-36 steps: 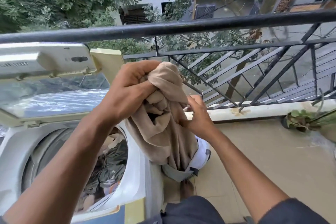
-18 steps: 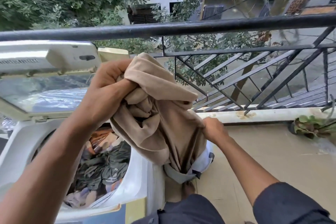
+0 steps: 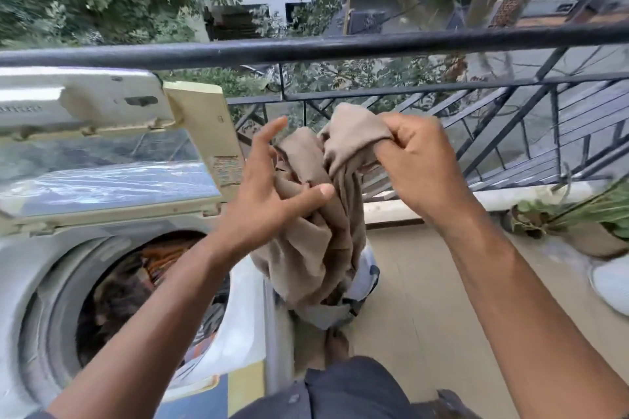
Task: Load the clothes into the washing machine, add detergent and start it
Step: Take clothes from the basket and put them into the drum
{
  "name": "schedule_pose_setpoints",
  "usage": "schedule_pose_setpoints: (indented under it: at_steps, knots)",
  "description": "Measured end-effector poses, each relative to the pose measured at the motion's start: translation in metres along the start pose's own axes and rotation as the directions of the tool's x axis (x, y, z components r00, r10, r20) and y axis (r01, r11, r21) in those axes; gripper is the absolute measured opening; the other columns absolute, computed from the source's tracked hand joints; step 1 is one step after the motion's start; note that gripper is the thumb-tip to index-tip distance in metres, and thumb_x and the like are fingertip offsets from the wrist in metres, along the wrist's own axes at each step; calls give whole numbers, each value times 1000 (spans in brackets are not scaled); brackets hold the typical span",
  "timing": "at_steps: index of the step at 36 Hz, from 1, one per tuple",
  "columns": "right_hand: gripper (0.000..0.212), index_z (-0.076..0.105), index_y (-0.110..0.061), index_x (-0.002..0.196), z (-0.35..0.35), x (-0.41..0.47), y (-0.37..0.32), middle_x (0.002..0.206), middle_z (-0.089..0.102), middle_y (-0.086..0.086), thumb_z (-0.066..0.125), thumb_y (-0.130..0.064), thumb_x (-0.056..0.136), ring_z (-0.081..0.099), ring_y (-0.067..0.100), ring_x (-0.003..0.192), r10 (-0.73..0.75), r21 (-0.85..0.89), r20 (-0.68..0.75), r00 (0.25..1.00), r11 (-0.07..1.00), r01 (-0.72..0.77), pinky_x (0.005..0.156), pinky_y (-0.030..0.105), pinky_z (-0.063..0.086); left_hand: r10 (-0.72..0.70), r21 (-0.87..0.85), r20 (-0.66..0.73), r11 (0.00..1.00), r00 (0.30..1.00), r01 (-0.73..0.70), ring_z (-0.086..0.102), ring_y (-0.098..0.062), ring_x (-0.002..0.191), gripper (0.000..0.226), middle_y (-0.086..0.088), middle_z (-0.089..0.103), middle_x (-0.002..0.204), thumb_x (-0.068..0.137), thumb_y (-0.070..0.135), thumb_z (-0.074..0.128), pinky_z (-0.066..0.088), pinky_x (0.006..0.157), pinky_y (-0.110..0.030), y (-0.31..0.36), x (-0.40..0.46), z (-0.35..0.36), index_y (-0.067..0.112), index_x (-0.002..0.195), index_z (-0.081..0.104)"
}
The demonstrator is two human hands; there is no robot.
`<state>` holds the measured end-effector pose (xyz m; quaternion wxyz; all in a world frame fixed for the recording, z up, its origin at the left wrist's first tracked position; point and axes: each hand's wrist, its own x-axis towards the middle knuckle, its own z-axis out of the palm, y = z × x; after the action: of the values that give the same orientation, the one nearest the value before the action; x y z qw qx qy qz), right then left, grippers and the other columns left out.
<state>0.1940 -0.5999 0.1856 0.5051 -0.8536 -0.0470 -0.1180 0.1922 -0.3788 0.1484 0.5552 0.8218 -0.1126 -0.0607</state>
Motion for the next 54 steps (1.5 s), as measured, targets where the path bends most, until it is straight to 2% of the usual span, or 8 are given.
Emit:
schedule_pose_setpoints:
  at_steps: [7, 11, 22, 30, 34, 41, 48, 54]
  knots:
    - [20, 78, -6, 97, 8, -12, -29, 90, 77, 7, 59, 0, 97, 69, 13, 84, -110, 173, 127, 986, 981, 87, 75, 36, 55, 246, 133, -45, 962, 968, -239, 68, -21, 103, 28, 2, 72, 106, 90, 18, 76, 55, 89, -47, -8, 25, 18, 20, 116, 66]
    - [33, 71, -14, 116, 11, -17, -9, 110, 74, 3, 63, 4, 90, 69, 10, 100, -53, 285, 150, 987, 959, 8, 84, 23, 54, 241, 87, -90, 969, 966, -233, 62, 1, 90, 38, 10, 74, 96, 88, -11, 68, 51, 79, -32, -13, 25, 9, 22, 106, 71]
    - [61, 53, -23, 139, 76, -46, 171, 134, 63, 10, 62, -27, 78, 56, 35, 126, 431, -429, 367, 824, 865, -261, 94, 41, 49, 350, -65, -201, 927, 915, -369, 62, 2, 85, 25, 21, 71, 85, 93, 0, 70, 52, 78, -25, 39, 27, -23, 25, 94, 70]
    - [32, 71, -13, 110, 93, -41, 218, 115, 71, 18, 51, -28, 91, 66, 41, 109, 638, -534, 209, 741, 709, -460, 74, 34, 44, 409, -9, -205, 908, 889, -419, 61, -10, 87, 3, -5, 68, 92, 98, 6, 70, 54, 78, -36, 56, 25, -40, 4, 100, 71]
    - [30, 75, -10, 106, 69, -23, 193, 112, 71, 23, 50, -7, 89, 65, 43, 107, 589, -522, 139, 796, 727, -447, 76, 38, 46, 331, 44, -243, 943, 912, -330, 60, 3, 84, 23, 24, 69, 83, 96, 5, 71, 52, 78, -24, 38, 24, -34, 28, 94, 68]
    - [21, 55, -7, 65, 8, -4, 113, 61, 55, 5, 45, -6, 84, 55, 28, 64, 404, -298, -54, 913, 866, -401, 57, 33, 40, 126, 81, -303, 991, 945, -106, 70, -12, 93, 17, 1, 77, 99, 92, 23, 75, 58, 88, -39, 8, 25, -13, 16, 108, 74]
    - [35, 77, -15, 101, -30, 3, 23, 95, 77, 17, 47, -11, 84, 70, 47, 96, 135, 68, -109, 985, 989, -128, 81, 69, 56, 20, 112, -189, 994, 982, 1, 68, -7, 108, 48, 8, 71, 115, 85, 54, 76, 58, 97, -39, -1, 19, 1, 28, 123, 63]
    - [35, 78, -11, 94, -12, 1, -26, 92, 76, 16, 48, 5, 88, 70, 32, 86, -25, 275, -70, 997, 960, 44, 81, 61, 54, 112, 96, -4, 989, 994, -111, 64, -14, 123, 79, 4, 65, 130, 73, 65, 88, 55, 102, -44, -1, 19, 20, 29, 135, 56]
